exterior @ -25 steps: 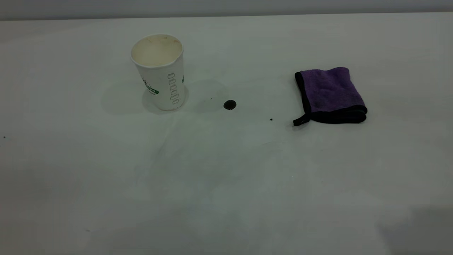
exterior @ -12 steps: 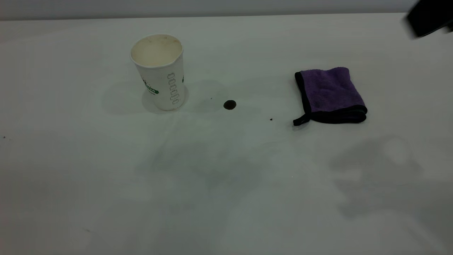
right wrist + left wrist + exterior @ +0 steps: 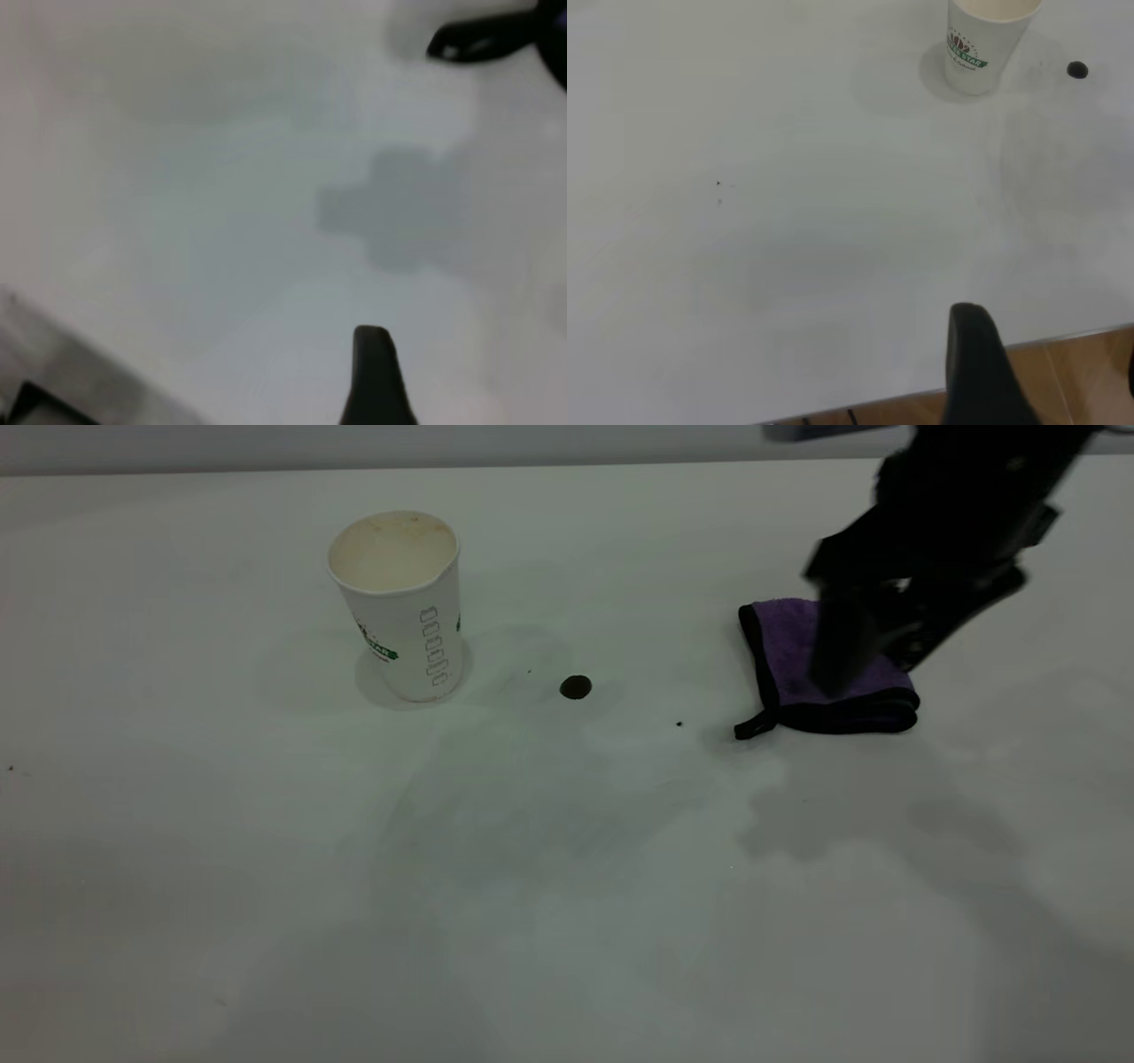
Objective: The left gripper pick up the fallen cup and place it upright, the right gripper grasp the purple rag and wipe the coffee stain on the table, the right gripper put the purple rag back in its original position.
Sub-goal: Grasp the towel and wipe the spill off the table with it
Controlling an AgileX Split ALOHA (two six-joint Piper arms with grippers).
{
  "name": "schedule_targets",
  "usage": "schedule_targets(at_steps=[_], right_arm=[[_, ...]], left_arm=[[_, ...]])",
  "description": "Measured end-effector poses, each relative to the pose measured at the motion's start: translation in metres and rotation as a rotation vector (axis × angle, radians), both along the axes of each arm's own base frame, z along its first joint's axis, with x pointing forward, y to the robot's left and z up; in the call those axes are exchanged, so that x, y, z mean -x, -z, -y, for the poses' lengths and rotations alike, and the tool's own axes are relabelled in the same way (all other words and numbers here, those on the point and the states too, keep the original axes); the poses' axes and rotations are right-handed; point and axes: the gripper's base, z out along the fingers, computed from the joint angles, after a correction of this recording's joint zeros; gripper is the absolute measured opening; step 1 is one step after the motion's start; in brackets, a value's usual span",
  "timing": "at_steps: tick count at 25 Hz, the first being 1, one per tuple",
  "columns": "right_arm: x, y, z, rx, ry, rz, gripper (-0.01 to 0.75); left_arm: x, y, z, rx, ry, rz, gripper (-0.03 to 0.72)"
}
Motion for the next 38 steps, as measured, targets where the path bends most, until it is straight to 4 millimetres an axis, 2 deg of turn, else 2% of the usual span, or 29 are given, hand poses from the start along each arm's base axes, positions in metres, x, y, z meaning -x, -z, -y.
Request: schedule_targets(at_steps=[8, 13, 16, 23, 25, 26, 30, 31, 33, 35, 38], right_arm=[[-0.057, 0.041, -0.008, 0.101, -0.012, 0.029, 0.569], [-0.091, 0.061, 0.006, 0.126, 0.037, 0.015, 0.569], [-0.102, 0.070, 0.013, 0.118, 0.063, -0.005, 0.569], [-0.108, 0.096, 0.013, 0.133, 0.044, 0.014, 0.550], [-0.108, 0.104, 0.015, 0.148, 0.041, 0.012, 0.500], [-0.108, 0.107, 0.015, 0.150, 0.041, 0.014, 0.449], [-0.109, 0.110, 0.013, 0.134, 0.054, 0.022, 0.135], [-0.109, 0.110, 0.013, 0.125, 0.059, 0.022, 0.078], [-0.109, 0.112, 0.011, 0.100, 0.069, 0.020, 0.041], [-0.109, 0.112, 0.005, 0.066, 0.071, 0.027, 0.035], [-0.107, 0.112, -0.016, 0.014, 0.046, 0.060, 0.035]], left_arm=[[0.000, 0.000, 0.000, 0.000, 0.000, 0.000, 0.470], [0.000, 0.000, 0.000, 0.000, 0.000, 0.000, 0.470], [0.000, 0.000, 0.000, -0.001, 0.000, 0.000, 0.470], [0.000, 0.000, 0.000, -0.001, 0.000, 0.000, 0.470], [0.000, 0.000, 0.000, -0.001, 0.000, 0.000, 0.470], [0.000, 0.000, 0.000, -0.001, 0.000, 0.000, 0.470], [0.000, 0.000, 0.000, -0.001, 0.000, 0.000, 0.470], [0.000, 0.000, 0.000, -0.001, 0.000, 0.000, 0.470], [0.000, 0.000, 0.000, -0.001, 0.000, 0.000, 0.470], [0.000, 0.000, 0.000, -0.001, 0.000, 0.000, 0.470], [0.000, 0.000, 0.000, -0.001, 0.000, 0.000, 0.470]])
